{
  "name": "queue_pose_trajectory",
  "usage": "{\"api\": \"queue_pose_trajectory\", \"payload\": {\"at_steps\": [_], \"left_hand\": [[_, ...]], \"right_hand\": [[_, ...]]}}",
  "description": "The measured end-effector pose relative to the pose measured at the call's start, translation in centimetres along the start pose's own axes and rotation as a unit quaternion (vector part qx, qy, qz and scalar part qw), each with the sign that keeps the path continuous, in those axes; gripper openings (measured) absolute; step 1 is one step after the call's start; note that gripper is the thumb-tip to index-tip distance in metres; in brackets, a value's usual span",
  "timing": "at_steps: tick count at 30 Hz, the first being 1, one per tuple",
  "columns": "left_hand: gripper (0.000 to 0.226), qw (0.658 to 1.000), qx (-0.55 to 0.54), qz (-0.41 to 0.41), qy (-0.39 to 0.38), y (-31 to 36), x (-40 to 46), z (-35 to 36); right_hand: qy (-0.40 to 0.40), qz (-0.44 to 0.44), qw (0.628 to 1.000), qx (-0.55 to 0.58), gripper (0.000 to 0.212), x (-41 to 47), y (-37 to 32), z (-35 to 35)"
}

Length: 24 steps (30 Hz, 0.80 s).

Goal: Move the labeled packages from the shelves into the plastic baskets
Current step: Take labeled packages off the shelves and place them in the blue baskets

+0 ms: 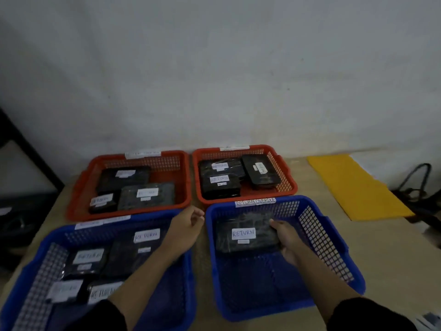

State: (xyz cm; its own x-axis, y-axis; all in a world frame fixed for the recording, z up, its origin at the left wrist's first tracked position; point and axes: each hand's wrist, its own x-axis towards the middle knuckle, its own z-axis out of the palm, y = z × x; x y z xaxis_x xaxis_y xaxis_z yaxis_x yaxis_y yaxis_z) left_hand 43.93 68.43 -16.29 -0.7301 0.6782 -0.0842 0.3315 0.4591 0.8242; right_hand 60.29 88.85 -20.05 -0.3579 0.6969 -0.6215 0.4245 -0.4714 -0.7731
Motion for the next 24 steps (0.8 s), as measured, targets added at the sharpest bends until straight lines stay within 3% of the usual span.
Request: {"api": "queue_pose_trajectory", "payload": {"at_steps": [7, 11, 17, 21, 24], "left_hand": [[0.019, 0.996, 0.076, 0.01, 0.045, -1.4, -2.1, 1.2], [0.02, 0.994, 0.087, 0.012, 0.068, -1.7, -2.6, 1.1], [0.019, 0.996, 0.056, -0.013, 0.075, -1.4, -2.9, 0.5], [0.023, 0.993, 0.021, -0.038, 0.108, -0.6, -3.2, -1.1], [0.022, 0.987, -0.003, -0.06, 0.147, -0.3, -4.0, -3.1]], "right_hand": [[0.027, -0.055, 0.997, -0.036, 0.034, 2.6, 1.6, 1.8], [0.057, -0.079, 0.982, -0.16, 0.034, 3.2, 2.1, 1.8], [0.075, -0.092, 0.963, -0.242, 0.053, 3.5, 2.1, 1.7], [0.135, -0.174, 0.932, -0.288, 0.05, 0.7, -0.5, 2.7], [0.117, -0.263, 0.911, -0.294, 0.046, -2.1, -2.8, 4.9]]}}
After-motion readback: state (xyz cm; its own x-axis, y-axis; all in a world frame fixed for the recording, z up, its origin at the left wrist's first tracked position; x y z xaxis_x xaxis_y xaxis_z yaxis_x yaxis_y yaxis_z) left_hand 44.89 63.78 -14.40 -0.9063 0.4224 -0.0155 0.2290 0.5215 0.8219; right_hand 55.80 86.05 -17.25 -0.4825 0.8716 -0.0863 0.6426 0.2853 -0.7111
